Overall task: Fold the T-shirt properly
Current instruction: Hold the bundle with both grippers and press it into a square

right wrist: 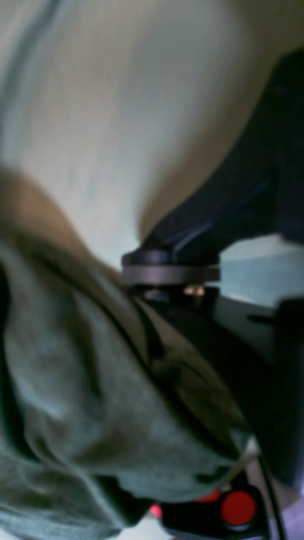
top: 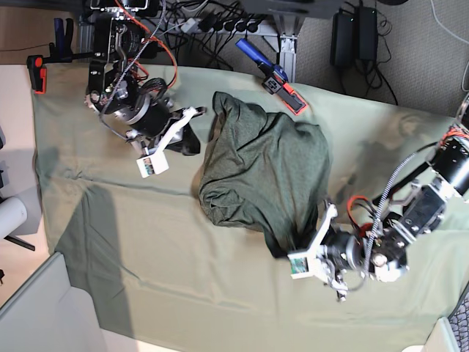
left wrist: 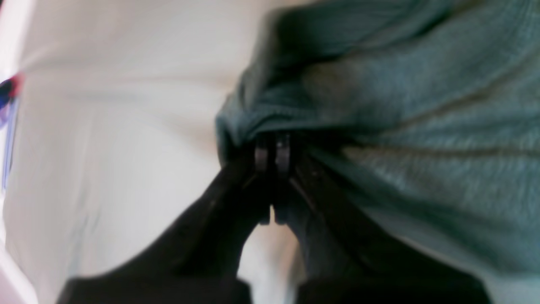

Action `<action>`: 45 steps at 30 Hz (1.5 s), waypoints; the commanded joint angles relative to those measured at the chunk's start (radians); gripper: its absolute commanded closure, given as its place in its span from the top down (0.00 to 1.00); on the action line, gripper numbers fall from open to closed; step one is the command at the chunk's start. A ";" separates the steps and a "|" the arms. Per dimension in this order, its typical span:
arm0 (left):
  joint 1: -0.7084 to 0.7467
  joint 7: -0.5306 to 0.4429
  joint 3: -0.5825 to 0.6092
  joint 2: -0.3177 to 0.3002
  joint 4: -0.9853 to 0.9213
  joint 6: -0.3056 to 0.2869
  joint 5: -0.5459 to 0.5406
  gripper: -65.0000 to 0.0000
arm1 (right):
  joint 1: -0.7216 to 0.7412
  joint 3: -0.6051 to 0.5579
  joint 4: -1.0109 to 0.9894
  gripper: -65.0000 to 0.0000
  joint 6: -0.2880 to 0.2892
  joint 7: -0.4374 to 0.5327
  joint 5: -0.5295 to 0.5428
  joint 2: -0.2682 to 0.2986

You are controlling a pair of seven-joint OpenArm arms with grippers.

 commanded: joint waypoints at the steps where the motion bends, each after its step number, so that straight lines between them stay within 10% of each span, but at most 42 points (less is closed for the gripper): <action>1: -0.034 0.005 -0.037 -0.019 0.037 -0.013 -0.040 0.00 | 0.023 0.019 0.024 0.00 0.010 0.027 0.040 0.019; 15: 0.106 0.150 -0.114 -0.084 0.241 -0.056 -0.352 0.00 | 0.140 0.037 0.024 0.00 0.011 0.043 0.127 0.047; 30: 0.312 0.118 -0.114 -0.083 0.270 -0.056 -0.278 0.00 | 0.275 -0.023 -0.119 0.00 0.011 0.109 0.082 -0.073; 45: 0.463 0.104 -0.117 -0.042 0.331 -0.056 -0.232 0.00 | 0.372 -0.143 -0.438 0.00 0.010 0.234 -0.158 -0.031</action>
